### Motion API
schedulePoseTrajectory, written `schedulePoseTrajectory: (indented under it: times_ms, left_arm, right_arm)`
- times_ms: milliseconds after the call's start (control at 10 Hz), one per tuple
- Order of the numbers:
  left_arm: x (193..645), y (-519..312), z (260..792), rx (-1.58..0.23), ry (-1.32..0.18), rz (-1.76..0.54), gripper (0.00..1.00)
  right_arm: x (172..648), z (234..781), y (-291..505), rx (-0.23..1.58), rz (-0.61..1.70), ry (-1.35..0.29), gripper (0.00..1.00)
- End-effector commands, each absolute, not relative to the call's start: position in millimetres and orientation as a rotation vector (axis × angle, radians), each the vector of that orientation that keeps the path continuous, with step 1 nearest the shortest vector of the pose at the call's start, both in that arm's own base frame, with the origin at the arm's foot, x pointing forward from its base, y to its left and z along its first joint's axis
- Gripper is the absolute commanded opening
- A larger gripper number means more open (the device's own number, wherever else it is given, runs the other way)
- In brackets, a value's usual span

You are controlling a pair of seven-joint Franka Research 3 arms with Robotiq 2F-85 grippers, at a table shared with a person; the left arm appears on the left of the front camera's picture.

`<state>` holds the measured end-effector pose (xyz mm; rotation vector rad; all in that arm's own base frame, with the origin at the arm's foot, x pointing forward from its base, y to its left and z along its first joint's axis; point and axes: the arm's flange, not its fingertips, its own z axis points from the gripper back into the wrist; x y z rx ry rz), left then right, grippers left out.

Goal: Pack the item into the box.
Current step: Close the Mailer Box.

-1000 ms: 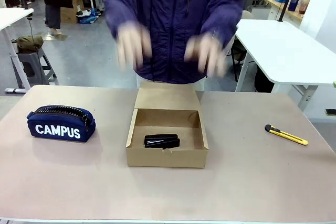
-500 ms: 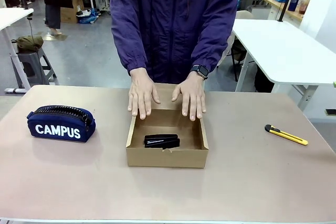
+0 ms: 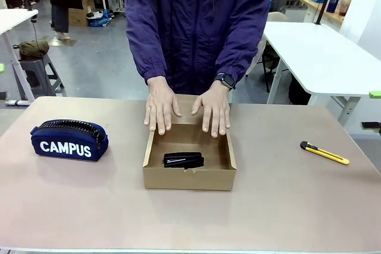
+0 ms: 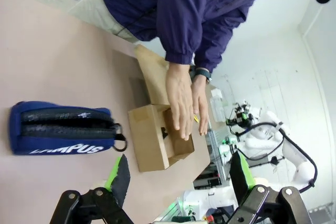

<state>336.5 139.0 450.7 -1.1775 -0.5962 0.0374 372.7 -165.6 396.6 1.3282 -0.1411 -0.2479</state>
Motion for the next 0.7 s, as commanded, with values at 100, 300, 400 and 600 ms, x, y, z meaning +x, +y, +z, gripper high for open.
schedulePoseTrajectory:
  times_ms: [100,300,400,600]
  left_arm:
    - [393,90,466,-1.247,-0.498,-0.122,1.0]
    - [426,41,467,-1.228,-0.462,-0.2,1.0]
    - [440,17,467,-1.176,-0.465,-0.225,1.0]
    - [470,-20,448,-1.087,-0.441,-0.27,1.0]
  right_arm:
    - [396,415,-118,1.256,-0.204,-0.201,1.0]
    - [420,422,-73,1.203,-0.173,-0.217,1.0]
    - [434,424,-51,1.181,-0.161,-0.236,1.0]
    - [476,422,-7,1.13,-0.121,-0.255,1.0]
